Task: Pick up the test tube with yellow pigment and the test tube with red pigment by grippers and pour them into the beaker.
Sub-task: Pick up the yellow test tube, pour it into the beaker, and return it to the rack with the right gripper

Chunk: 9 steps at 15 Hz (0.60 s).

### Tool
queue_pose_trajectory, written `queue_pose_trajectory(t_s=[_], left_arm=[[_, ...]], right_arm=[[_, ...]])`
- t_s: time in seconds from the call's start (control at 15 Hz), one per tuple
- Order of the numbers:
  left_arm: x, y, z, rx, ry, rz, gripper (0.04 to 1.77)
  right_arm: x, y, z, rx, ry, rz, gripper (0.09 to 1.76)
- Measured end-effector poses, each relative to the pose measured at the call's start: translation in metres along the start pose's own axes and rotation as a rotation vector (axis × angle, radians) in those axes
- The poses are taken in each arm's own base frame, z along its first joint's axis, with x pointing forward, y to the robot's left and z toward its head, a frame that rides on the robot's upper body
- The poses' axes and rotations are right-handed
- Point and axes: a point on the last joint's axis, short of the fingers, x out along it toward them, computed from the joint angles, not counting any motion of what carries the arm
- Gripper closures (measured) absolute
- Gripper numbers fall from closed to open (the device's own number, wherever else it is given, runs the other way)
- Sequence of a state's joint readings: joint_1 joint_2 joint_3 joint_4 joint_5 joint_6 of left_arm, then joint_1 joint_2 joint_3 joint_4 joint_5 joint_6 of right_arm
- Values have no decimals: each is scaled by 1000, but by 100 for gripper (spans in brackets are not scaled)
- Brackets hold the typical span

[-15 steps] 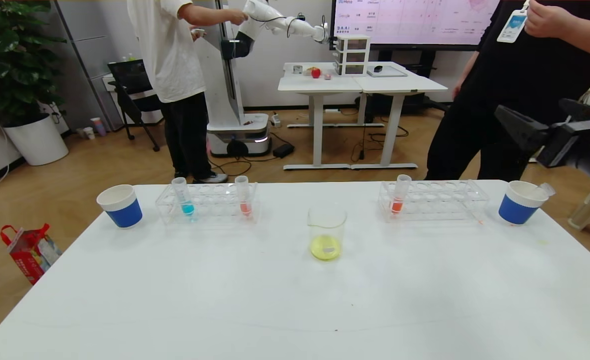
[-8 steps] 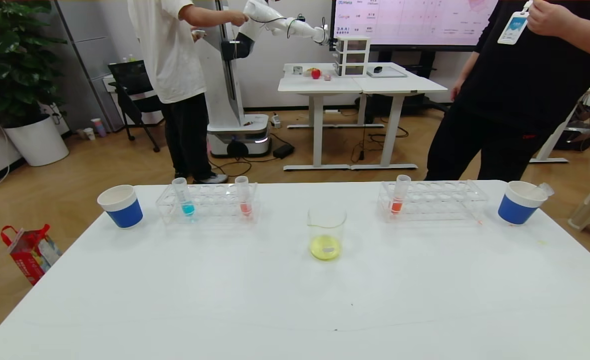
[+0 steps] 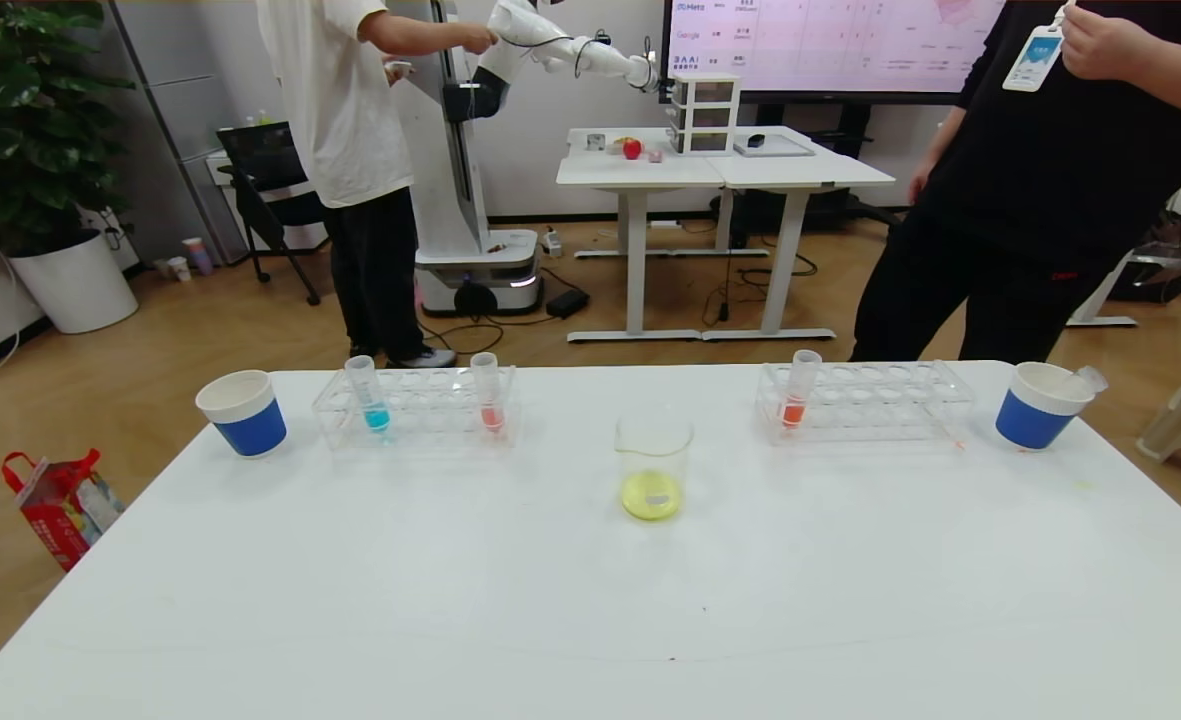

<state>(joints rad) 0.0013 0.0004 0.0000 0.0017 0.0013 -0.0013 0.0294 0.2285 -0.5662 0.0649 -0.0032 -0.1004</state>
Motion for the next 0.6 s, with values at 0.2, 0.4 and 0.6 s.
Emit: queue_pose_trajectory(t_s=[0.2, 0.4, 0.6], left_arm=[[0, 0, 0, 0, 0, 0, 6], [0, 0, 0, 0, 0, 0, 6], [0, 0, 0, 0, 0, 0, 6]], right_arm=[[-22, 4, -29, -3, 54, -2, 11], [-27, 7, -64, 8, 133, -8, 11], [-22, 11, -98, 15, 235, -2, 11]])
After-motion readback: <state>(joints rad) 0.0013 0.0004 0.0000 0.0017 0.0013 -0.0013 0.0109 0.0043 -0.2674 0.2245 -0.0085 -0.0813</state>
